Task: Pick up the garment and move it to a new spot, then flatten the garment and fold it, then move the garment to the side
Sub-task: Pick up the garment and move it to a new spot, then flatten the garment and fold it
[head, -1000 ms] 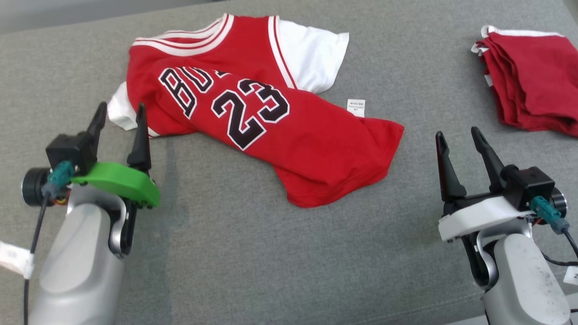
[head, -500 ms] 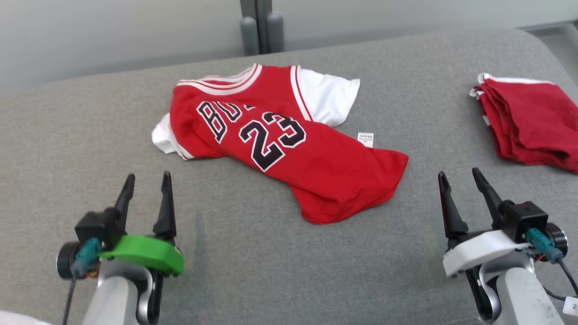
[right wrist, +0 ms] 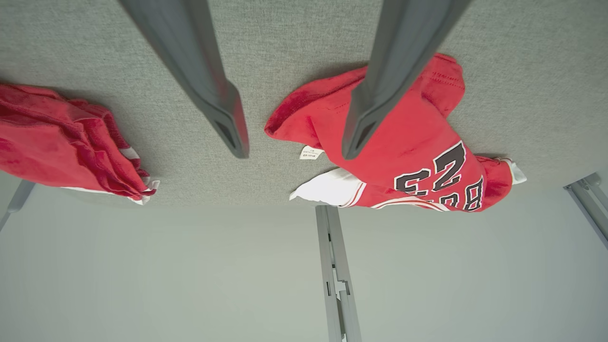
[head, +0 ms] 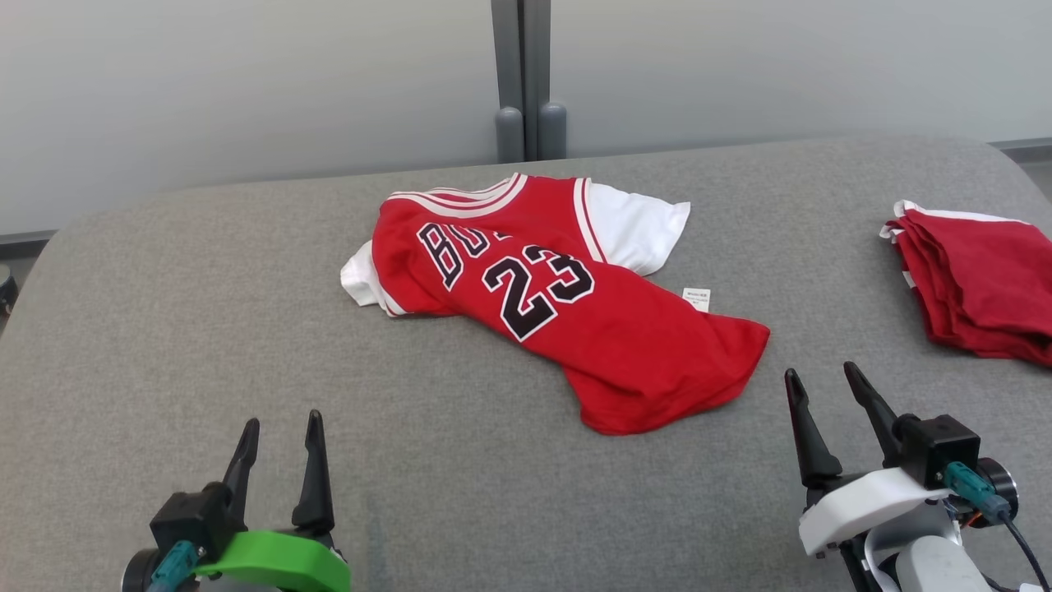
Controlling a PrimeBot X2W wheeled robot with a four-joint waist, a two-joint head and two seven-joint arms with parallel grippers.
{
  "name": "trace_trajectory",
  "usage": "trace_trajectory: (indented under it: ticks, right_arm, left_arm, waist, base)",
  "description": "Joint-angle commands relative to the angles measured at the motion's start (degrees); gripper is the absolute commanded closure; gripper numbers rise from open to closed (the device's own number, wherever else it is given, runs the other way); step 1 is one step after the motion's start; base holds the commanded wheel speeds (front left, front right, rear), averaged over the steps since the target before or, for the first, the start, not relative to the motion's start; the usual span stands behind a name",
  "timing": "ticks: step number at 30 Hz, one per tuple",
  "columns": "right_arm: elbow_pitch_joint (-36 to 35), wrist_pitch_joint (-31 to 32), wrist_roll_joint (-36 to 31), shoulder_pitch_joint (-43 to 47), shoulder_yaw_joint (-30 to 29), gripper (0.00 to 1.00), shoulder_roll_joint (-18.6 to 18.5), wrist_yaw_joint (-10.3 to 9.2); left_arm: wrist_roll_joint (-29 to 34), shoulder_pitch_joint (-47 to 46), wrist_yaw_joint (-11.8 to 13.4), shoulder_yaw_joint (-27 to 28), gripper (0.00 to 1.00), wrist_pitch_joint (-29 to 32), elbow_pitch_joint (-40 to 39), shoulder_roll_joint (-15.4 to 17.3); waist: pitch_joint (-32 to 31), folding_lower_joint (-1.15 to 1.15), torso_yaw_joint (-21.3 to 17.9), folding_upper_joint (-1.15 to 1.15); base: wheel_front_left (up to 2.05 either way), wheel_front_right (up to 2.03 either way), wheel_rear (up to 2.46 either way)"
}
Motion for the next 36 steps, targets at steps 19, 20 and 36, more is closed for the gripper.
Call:
trace_trajectory:
  ticks: [19, 20, 36]
  right_arm:
    - [1.20, -0.25, 1.24, 1.44, 1.03, 0.00, -0.21, -0.08]
    - [1.25, -0.25, 1.20, 1.38, 0.97, 0.00, -0.21, -0.08]
    - [4.86, -0.26, -4.08, -5.07, -2.45, 0.00, -0.20, -0.09]
  left_arm:
    - [-1.19, 3.22, 1.06, -1.28, 0.00, -0.19, -1.60, -0.73]
    - [-1.23, 3.14, 1.09, -1.35, 0.00, -0.19, -1.59, -0.73]
    - [-1.78, 0.45, 1.33, -2.51, 0.00, -0.19, -2.66, -0.74]
  waist:
    - [-0.32, 0.00, -0.34, 0.00]
    - [-0.27, 0.00, -0.32, 0.00]
    - [4.81, 0.00, 2.03, 0.00]
  base:
    - [0.00, 0.00, 0.00]
    - [0.00, 0.00, 0.00]
    - [0.00, 0.00, 0.00]
